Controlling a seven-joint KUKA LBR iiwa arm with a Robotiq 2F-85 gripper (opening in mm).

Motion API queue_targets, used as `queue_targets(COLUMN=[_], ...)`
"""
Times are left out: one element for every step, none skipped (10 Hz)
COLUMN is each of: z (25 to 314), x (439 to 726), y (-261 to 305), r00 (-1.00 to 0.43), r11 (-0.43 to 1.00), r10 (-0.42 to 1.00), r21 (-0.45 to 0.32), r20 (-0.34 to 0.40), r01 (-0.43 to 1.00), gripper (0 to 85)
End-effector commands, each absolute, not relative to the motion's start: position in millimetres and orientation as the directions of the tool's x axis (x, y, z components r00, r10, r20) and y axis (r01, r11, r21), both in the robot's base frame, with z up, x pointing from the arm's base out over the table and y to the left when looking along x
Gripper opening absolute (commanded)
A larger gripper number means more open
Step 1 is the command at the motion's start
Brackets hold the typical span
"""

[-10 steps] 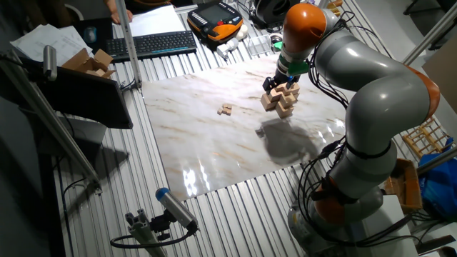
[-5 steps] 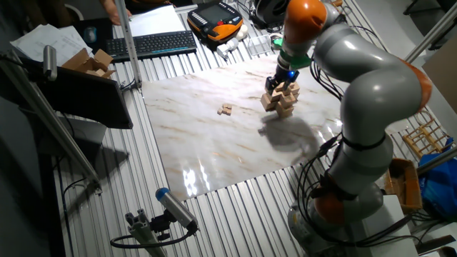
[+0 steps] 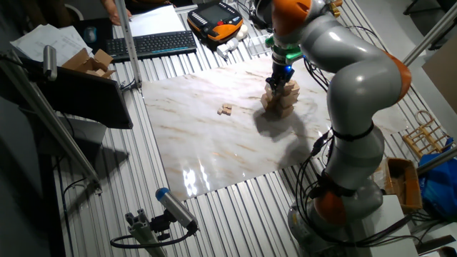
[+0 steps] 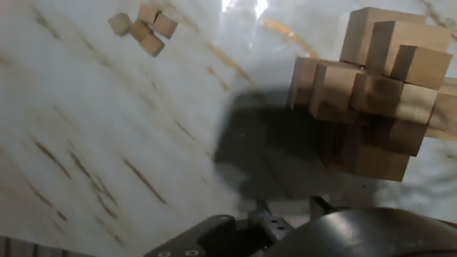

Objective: Stack the blocks into a cross shape

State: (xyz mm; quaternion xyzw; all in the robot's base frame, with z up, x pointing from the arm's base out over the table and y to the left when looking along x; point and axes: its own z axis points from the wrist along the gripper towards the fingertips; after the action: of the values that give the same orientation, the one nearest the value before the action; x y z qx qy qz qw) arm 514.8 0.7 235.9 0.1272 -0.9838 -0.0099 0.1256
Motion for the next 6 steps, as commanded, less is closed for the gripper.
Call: queue_targets(z=[235.8,235.8,235.8,235.8,235.8,235.8], x=[514.8,514.8,514.8,514.8,514.8,514.8], y=[0.7,0.7,0.7,0.7,0.7,0.7], r00=[-0.94,-0.951,-0.967,-0.969,-0.975,-0.979], r11=[0.97,0.98,0.988,0.991,0.996,0.998], r10=[-0.242,-0.198,-0.155,-0.132,-0.087,-0.068], r21=[0.048,0.031,0.035,0.027,0.029,0.004], r20=[0.241,0.237,0.204,0.208,0.202,0.19], r01=[-0.238,-0.196,-0.152,-0.129,-0.083,-0.068], gripper=[0.0,0.0,0.0,0.0,0.0,0.0])
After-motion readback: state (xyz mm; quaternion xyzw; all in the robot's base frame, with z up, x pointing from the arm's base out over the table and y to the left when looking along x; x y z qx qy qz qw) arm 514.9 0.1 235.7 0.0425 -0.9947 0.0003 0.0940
